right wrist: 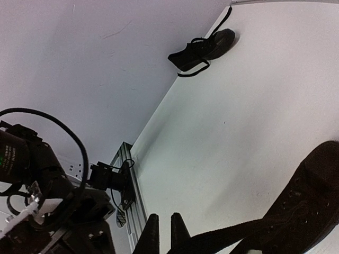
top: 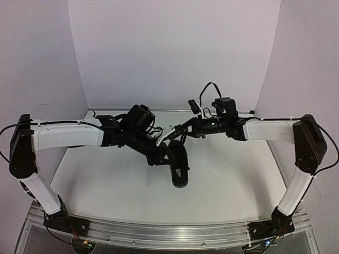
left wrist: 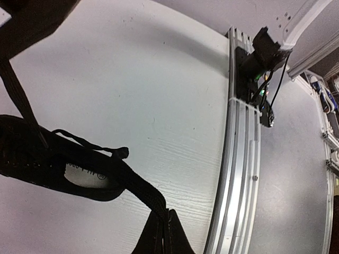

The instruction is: Tie the shoes

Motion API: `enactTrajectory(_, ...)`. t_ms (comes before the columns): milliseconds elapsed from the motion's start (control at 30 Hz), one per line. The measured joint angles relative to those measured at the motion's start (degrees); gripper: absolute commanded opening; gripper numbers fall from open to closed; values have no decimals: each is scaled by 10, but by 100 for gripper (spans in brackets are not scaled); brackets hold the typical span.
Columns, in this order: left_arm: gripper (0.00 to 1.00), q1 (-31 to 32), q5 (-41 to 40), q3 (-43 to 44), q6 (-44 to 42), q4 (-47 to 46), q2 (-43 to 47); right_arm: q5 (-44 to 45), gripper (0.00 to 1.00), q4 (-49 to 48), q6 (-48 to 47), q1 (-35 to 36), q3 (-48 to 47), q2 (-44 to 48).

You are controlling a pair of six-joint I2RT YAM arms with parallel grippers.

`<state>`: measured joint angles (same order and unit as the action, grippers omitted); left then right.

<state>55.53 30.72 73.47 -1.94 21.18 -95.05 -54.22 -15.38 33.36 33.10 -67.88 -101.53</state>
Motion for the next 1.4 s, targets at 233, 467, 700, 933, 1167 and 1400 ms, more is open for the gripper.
enactTrajectory(233, 0, 32, -41, 9, -55, 67, -35, -5, 8, 80, -52, 0, 33, 68)
enactTrajectory(467, 0, 52, -97, 27, -98, 102, -53, 31, 8, 168, -104, 0, 76, 128)
enactTrajectory(700, 0, 87, -148, 50, -134, 130, -96, 53, 11, 226, -128, 0, 125, 158)
enactTrajectory(933, 0, 106, -196, 53, -159, 132, -113, 49, 11, 233, -144, 0, 174, 191)
enactTrajectory(1167, 0, 105, -254, 25, -171, 99, -101, 50, 8, 244, -155, 0, 239, 209)
enactTrajectory(1400, 0, 104, -305, 25, -177, 72, -83, 75, 8, 256, -159, 0, 244, 261)
